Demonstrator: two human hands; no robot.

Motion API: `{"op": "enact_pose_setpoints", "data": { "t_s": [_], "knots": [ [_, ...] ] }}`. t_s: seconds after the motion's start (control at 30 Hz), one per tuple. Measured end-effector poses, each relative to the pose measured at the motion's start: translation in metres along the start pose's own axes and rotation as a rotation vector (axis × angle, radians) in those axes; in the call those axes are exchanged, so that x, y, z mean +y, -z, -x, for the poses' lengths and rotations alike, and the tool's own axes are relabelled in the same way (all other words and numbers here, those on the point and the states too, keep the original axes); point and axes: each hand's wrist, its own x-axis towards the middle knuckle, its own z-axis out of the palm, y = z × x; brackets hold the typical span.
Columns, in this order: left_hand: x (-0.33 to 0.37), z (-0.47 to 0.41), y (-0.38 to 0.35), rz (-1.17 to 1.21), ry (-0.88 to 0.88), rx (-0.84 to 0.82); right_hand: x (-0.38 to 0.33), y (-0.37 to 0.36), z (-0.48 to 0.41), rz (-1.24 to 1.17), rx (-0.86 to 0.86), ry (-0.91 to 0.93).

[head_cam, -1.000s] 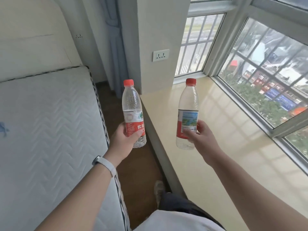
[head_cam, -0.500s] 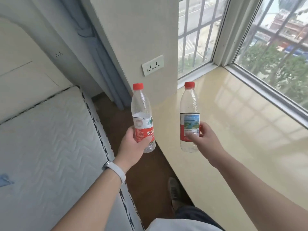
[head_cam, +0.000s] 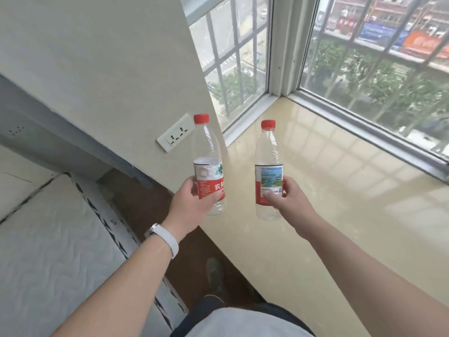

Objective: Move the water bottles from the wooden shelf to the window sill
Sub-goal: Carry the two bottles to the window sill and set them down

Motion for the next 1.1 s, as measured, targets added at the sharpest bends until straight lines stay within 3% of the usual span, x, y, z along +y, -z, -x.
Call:
{"op": "enact_pose_setpoints", "data": {
  "t_s": [0.17,0.53,1.1],
  "knots": [
    [0.000,-0.053,-0.011,0.003,-0.015,-0.166,0.004,0.002,-0.018,-0.020,0.074,-0.055],
    [-0.006,-0.174,-0.032,-0.017,-0.069,-0.431,0.016,-0.018,-0.052,-0.016,0.403,-0.171],
    [-0.090,-0.277,-0.145,-0.190,-0.136,-0.474,0.111,-0.017,-0.165,0.034,0.624,-0.153]
  ]
}}
